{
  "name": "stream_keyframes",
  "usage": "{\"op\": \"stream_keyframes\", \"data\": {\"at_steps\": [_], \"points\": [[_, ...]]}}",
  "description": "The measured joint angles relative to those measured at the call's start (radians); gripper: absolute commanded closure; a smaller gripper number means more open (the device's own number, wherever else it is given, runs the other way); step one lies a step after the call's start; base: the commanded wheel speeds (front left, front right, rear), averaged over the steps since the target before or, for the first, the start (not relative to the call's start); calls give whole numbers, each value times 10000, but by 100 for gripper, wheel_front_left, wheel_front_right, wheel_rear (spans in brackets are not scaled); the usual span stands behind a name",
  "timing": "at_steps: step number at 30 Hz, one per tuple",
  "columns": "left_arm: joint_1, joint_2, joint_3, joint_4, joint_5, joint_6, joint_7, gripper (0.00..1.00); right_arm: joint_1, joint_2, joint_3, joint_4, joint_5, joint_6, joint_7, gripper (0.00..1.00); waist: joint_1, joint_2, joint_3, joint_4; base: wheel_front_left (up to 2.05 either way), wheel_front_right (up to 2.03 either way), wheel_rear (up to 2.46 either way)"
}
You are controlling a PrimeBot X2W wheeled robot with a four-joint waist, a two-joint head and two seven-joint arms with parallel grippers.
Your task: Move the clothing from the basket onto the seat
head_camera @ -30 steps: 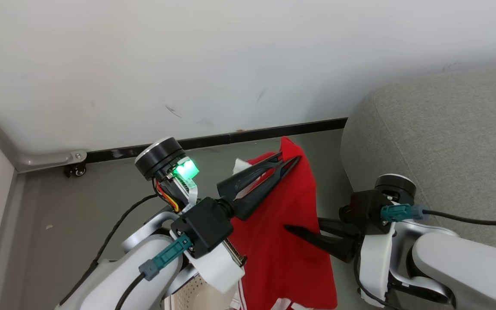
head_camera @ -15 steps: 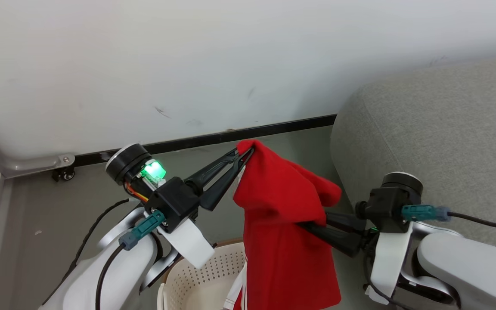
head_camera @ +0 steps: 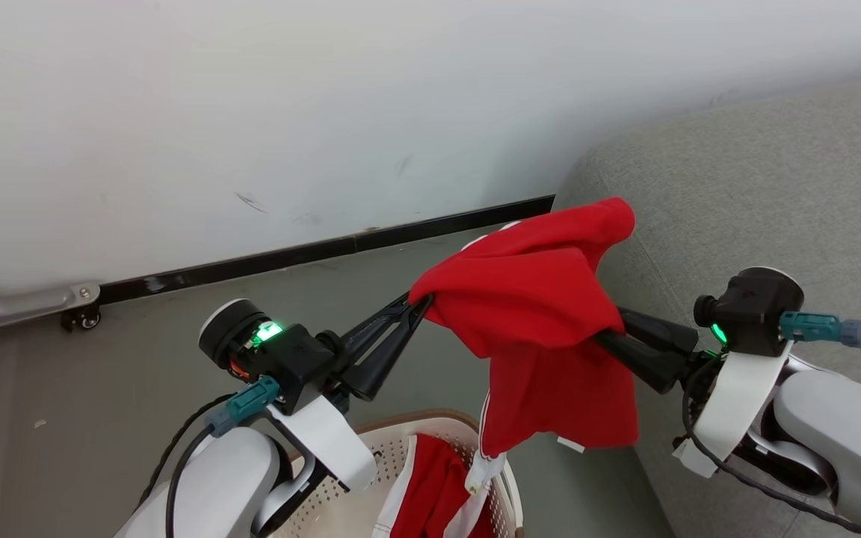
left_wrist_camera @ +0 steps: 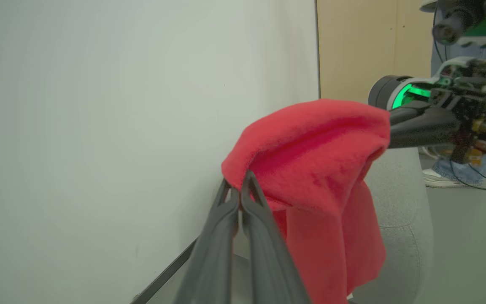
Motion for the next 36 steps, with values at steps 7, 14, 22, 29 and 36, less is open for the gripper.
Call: {"op": "stream_keyframes", "data": {"at_steps": [7,14,22,29,36], "points": [[45,-56,-245,2,-487,0,0,0,3,-77,-313,280,81,0,-148,100,0,0,-30,-138,0,0,0],[277,-33,-401,-71,-773,0,0,0,212,-190,-577,483,245,0,-224,100,0,0,-44,-214,0,0,0],[497,-50,-464,-318,-1009,0,0,0,656,-330,-936,779,412,0,-236,100,0,0,-82,-327,0,0,0],[632,-86,-706,-506,-1097,0,0,0,1242,-393,-1390,1022,604,0,-253,100,0,0,-124,-524,0,0,0],[757,-111,-949,-711,-1114,0,2,0,1738,-456,-2240,1072,677,0,-311,100,0,0,-174,-809,0,0,0]]}}
